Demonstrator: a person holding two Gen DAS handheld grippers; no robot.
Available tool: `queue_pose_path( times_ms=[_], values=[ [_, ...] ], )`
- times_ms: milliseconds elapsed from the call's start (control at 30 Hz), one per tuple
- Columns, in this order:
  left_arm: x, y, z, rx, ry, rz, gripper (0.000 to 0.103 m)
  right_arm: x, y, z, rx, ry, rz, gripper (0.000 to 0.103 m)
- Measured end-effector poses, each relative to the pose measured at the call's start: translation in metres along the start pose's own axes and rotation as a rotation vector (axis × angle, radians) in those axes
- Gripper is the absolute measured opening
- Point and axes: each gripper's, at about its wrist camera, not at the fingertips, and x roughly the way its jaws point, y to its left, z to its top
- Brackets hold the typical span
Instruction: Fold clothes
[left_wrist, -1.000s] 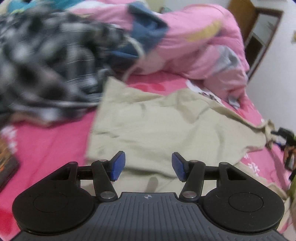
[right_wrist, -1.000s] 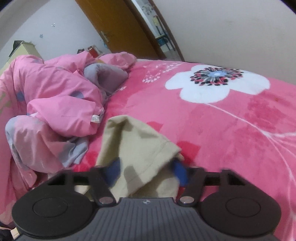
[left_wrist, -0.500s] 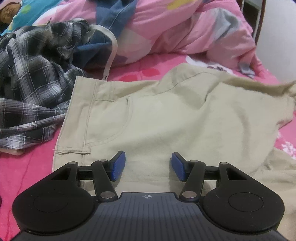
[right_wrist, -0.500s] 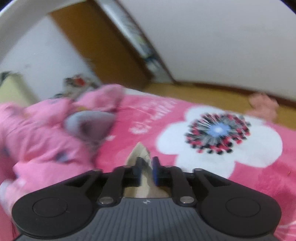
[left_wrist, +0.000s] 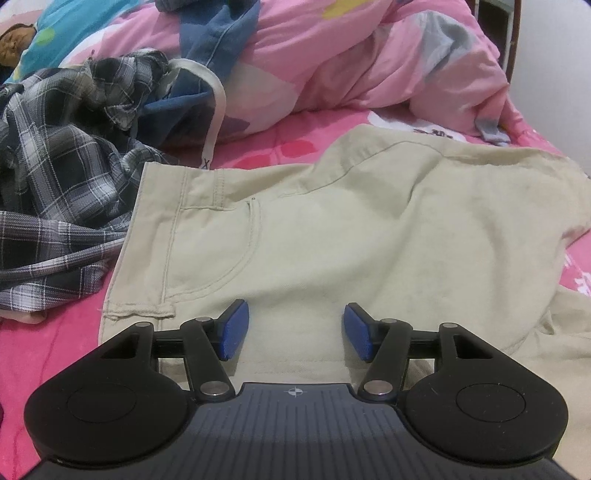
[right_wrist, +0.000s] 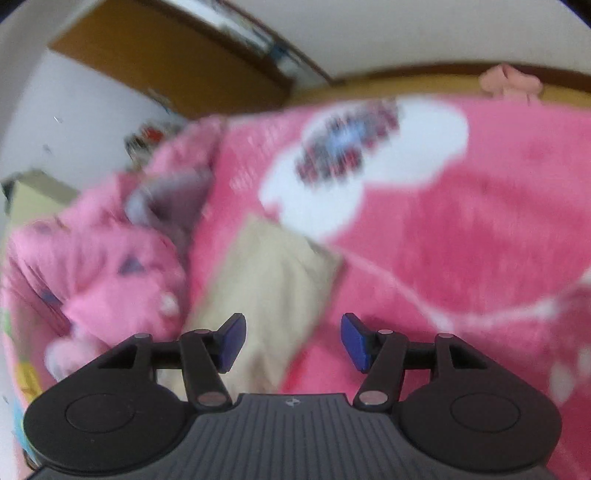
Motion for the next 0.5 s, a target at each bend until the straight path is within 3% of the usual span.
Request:
queue_pose_path(
  times_ms=[100,133,167,200,300,400,500],
  values=[
    [0.001,0.0,-0.003,0.004,-0.015,0.001,0.059,0.009,0.002,-0.008,-0.014,0.002,0.004,0.056],
    [0.001,0.0,-0.004,0.0,-0.023,0.003,0.059,0.012,0.003,-0.011,-0.018,0.002,0.005,0.043],
    [0.002,0.001,-0.006,-0.005,-0.032,0.005,0.059,0.015,0.004,-0.013,-0.023,0.003,0.006,0.022],
    [0.002,0.0,-0.006,-0.006,-0.039,0.006,0.059,0.018,0.005,-0.016,-0.028,0.003,0.007,0.012],
    [0.002,0.001,-0.007,-0.009,-0.049,0.007,0.059,0.026,0.007,-0.024,-0.041,0.005,0.011,0.008],
    [0.003,0.002,-0.007,-0.013,-0.051,0.002,0.06,-0.015,0.034,-0.015,-0.118,-0.031,0.044,0.008],
    [0.004,0.003,-0.007,-0.016,-0.053,-0.003,0.061,-0.046,0.049,-0.005,-0.181,-0.02,-0.009,0.007]
  ],
)
